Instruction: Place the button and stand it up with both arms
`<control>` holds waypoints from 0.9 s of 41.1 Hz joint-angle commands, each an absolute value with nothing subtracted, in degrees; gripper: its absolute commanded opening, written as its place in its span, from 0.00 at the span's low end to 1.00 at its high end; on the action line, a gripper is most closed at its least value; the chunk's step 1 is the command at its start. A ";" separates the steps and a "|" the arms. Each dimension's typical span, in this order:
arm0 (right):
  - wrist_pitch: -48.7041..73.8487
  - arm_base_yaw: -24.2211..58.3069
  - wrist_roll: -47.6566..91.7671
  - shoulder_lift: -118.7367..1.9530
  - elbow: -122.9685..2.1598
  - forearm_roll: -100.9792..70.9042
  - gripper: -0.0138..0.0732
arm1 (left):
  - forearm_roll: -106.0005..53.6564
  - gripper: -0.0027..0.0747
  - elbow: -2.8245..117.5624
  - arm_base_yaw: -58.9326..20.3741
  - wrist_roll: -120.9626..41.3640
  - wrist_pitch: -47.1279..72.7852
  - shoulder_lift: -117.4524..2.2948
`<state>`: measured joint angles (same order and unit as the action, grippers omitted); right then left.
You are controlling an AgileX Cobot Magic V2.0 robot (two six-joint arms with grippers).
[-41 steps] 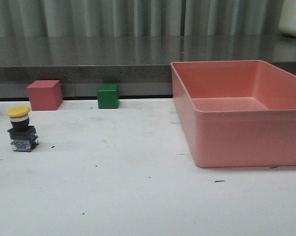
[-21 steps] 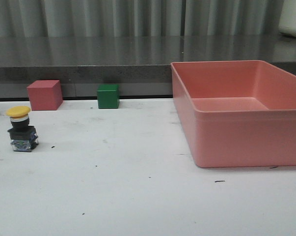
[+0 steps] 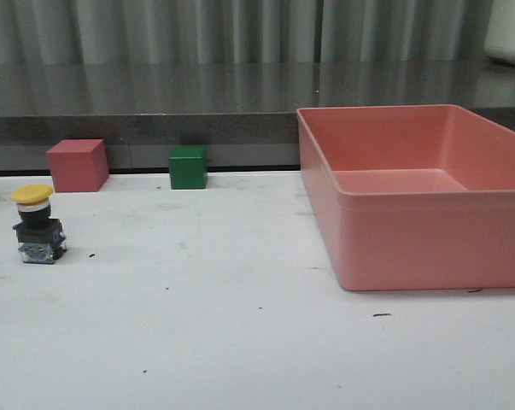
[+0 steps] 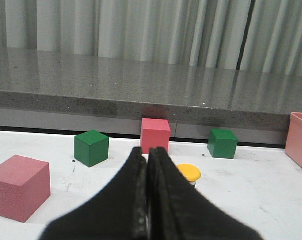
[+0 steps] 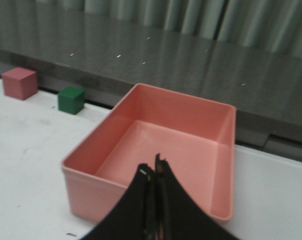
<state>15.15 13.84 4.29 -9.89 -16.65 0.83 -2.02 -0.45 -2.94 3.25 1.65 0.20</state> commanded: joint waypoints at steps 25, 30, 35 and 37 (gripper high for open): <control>-6.27 1.51 4.72 1.65 1.37 -2.07 0.08 | -2.01 0.01 -1.30 -2.81 3.88 -3.17 1.48; -5.96 1.51 4.72 1.65 1.37 -2.07 0.08 | -2.01 0.01 -1.30 -2.81 3.88 -3.17 1.48; -5.48 1.51 4.72 1.65 1.37 -2.45 0.08 | -2.01 0.01 -1.30 -2.81 3.88 -3.17 1.48; -5.41 1.51 4.72 1.65 1.37 -2.86 0.08 | -2.01 0.01 -1.30 -2.81 3.88 -3.17 1.48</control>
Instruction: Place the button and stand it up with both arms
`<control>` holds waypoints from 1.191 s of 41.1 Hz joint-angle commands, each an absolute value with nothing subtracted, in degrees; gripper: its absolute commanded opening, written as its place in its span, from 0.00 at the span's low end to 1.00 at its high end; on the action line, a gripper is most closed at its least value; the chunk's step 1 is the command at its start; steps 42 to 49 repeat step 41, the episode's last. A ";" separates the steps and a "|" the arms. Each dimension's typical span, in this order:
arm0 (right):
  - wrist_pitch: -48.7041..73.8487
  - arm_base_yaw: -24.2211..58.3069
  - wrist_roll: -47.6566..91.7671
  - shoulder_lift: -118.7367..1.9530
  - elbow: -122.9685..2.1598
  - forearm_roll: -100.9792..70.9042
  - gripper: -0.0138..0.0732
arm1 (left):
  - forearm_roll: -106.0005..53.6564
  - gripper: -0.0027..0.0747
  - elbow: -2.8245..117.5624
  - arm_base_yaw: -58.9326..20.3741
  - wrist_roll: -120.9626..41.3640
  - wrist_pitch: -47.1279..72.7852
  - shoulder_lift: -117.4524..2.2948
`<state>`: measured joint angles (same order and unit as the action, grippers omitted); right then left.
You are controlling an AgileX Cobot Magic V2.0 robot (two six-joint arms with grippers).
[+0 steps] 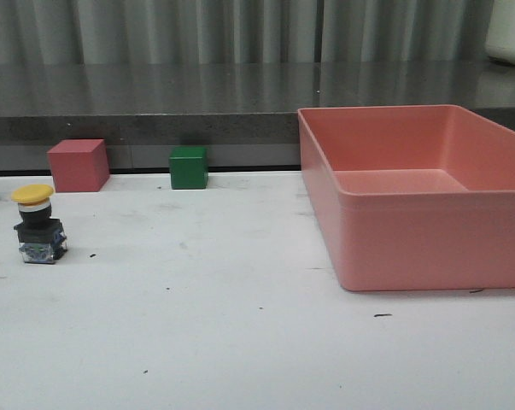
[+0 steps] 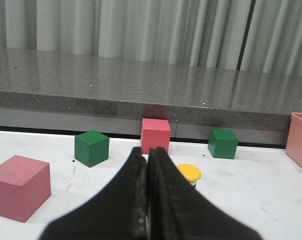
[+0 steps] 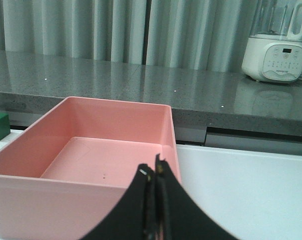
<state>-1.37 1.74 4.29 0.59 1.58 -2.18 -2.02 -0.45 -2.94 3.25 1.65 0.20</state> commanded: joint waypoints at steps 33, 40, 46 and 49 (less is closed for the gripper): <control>-4.22 1.51 4.72 1.65 1.37 -4.24 0.08 | -2.01 0.01 -1.30 -2.81 3.88 -3.17 1.48; -4.22 1.51 4.72 1.65 1.37 -4.24 0.08 | -2.01 0.01 -1.30 -2.81 3.88 -3.17 1.48; -4.22 1.51 4.72 1.65 1.37 -4.24 0.08 | -2.01 0.01 -1.30 -2.81 3.88 -3.17 1.48; -4.22 1.51 4.72 1.65 1.37 -4.24 0.08 | -2.01 0.01 -1.30 -2.81 3.88 -3.17 1.48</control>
